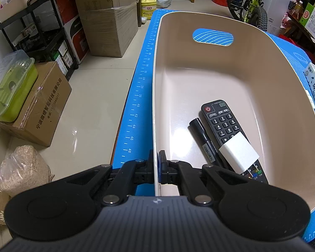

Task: Organize rigid objects
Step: 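Move the right tool toward the tape roll on the mat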

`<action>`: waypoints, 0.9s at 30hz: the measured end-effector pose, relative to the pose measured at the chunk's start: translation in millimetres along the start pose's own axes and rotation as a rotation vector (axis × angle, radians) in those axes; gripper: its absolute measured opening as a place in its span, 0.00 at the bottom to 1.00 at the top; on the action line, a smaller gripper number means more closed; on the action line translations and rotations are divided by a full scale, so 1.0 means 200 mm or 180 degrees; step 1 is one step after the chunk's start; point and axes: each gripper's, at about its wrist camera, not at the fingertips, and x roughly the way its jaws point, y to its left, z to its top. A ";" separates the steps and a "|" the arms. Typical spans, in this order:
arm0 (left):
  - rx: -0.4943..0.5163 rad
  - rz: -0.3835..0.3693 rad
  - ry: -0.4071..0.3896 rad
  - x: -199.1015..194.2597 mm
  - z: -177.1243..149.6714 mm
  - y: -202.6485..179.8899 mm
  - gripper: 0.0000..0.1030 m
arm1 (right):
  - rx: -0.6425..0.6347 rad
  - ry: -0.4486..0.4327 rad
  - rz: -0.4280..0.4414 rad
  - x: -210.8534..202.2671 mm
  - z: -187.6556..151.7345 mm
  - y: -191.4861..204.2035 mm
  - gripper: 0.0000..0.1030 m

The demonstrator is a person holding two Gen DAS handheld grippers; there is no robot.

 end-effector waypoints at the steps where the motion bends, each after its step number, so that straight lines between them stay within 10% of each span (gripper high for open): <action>1: 0.0001 0.0000 -0.0001 0.00 0.00 0.00 0.03 | 0.0034 0.0033 -0.0028 -0.02 -0.03 -0.04 0.89; 15: 0.0009 -0.0022 -0.0008 0.00 0.00 0.00 0.04 | 0.0437 0.0643 -0.0598 0.01 -0.37 -0.43 0.98; 27: 0.0017 -0.0012 -0.0009 0.00 -0.01 0.00 0.04 | 0.0561 0.1131 -0.0563 0.20 -0.54 -0.53 0.98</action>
